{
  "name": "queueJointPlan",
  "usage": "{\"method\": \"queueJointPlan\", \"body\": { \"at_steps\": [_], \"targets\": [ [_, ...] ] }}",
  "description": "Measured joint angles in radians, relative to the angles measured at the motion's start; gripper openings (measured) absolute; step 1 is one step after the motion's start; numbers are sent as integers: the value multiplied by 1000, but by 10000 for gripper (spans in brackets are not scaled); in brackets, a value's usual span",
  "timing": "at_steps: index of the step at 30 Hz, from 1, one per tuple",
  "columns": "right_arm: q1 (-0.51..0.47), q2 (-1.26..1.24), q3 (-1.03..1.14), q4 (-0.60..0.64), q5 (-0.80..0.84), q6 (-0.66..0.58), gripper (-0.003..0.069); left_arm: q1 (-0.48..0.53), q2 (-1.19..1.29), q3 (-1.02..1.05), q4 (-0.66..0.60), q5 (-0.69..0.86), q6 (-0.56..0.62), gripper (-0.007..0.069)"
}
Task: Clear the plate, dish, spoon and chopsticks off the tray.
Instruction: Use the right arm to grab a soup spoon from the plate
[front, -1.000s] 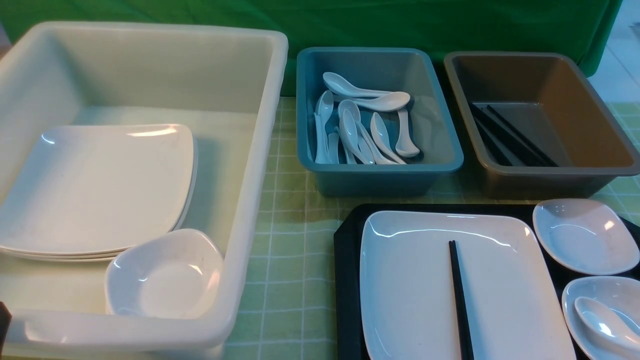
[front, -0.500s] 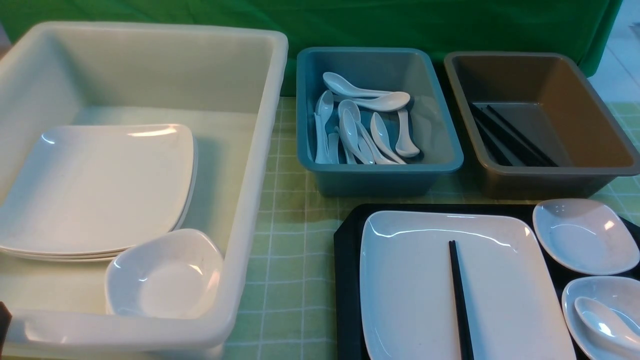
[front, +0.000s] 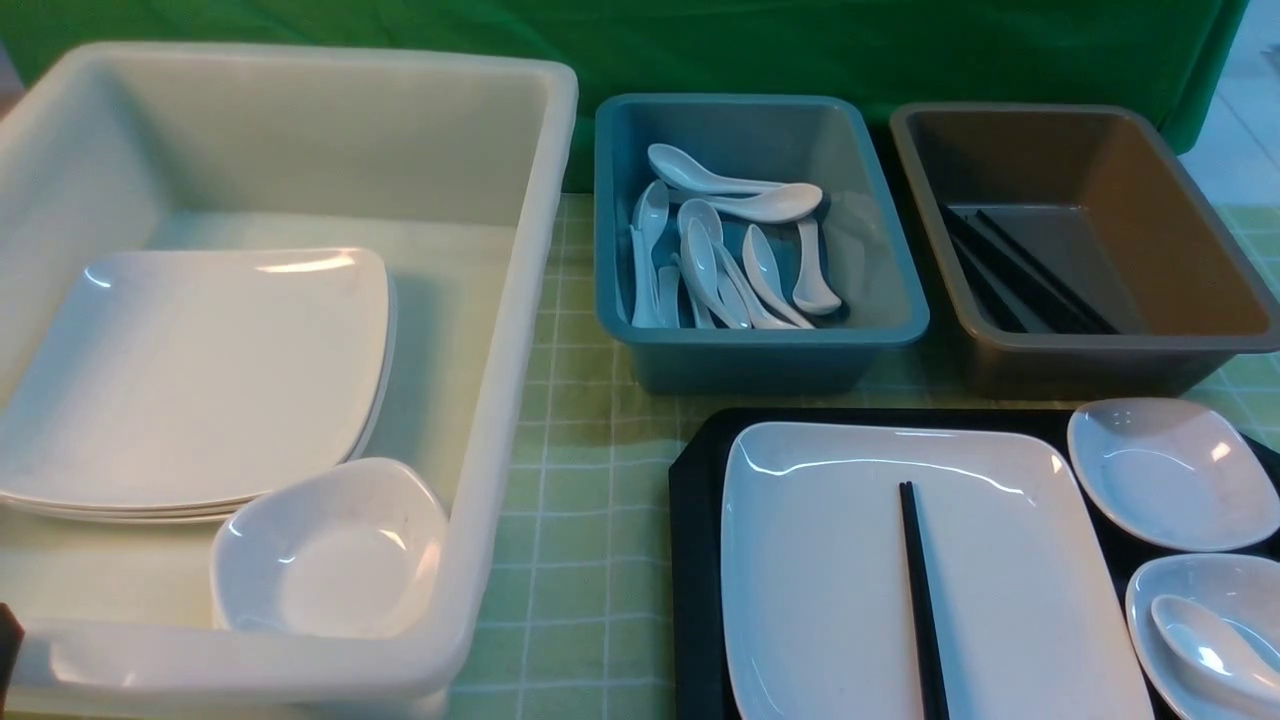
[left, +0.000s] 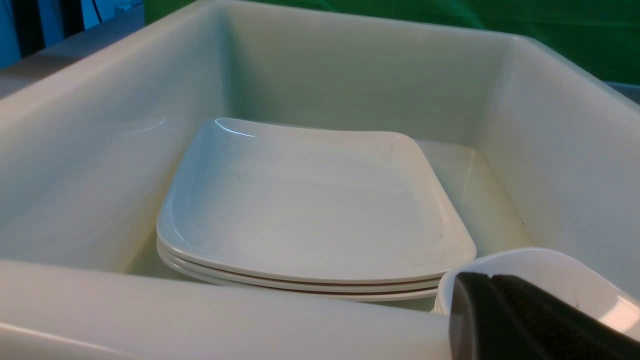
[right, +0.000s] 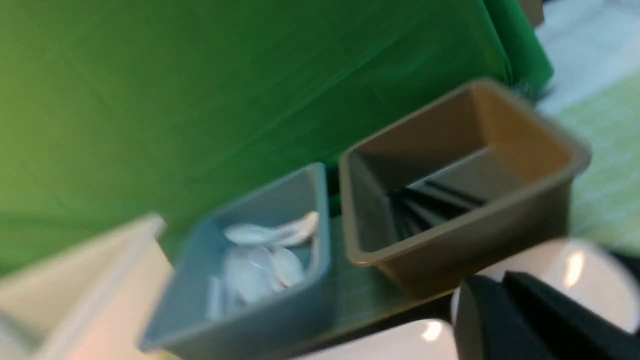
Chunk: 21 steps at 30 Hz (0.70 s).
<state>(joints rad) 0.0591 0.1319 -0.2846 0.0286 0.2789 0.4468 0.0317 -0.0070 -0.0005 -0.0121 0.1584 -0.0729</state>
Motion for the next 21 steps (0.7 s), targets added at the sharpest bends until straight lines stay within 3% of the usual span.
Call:
{"method": "queueJointPlan", "body": {
  "at_steps": [3, 4, 8, 15, 21],
  "targets": [
    [0, 155, -184, -146, 269, -45, 18, 0, 0, 0, 1, 0, 0, 0],
    [0, 287, -297, -262, 449, -64, 16, 0, 0, 0, 3, 0, 0, 0],
    [0, 625, -457, -370, 845, -211, 14, 0, 0, 0, 3, 0, 0, 0],
    [0, 1003, -491, -218, 872, -406, 38, 0, 0, 0, 3, 0, 0, 0],
    [0, 1214, -566, -201, 849, -462, 226, 0, 0, -1, 3, 0, -2, 0]
  ]
}}
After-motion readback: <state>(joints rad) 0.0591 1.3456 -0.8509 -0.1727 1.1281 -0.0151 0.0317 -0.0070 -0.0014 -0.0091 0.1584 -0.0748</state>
